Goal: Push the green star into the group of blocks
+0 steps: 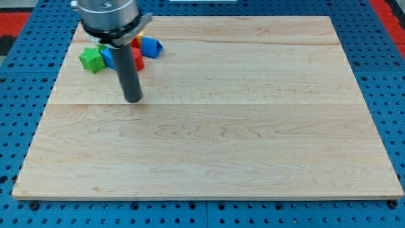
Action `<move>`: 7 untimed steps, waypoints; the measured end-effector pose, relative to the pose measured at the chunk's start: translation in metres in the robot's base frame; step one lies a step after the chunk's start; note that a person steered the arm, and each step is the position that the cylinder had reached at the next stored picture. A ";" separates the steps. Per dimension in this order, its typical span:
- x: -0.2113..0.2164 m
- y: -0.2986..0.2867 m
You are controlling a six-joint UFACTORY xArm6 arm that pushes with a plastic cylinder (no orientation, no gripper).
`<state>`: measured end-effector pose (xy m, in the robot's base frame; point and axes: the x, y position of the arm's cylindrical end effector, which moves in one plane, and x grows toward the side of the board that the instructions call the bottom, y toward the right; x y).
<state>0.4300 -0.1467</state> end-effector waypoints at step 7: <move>-0.053 -0.114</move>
<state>0.3770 -0.2603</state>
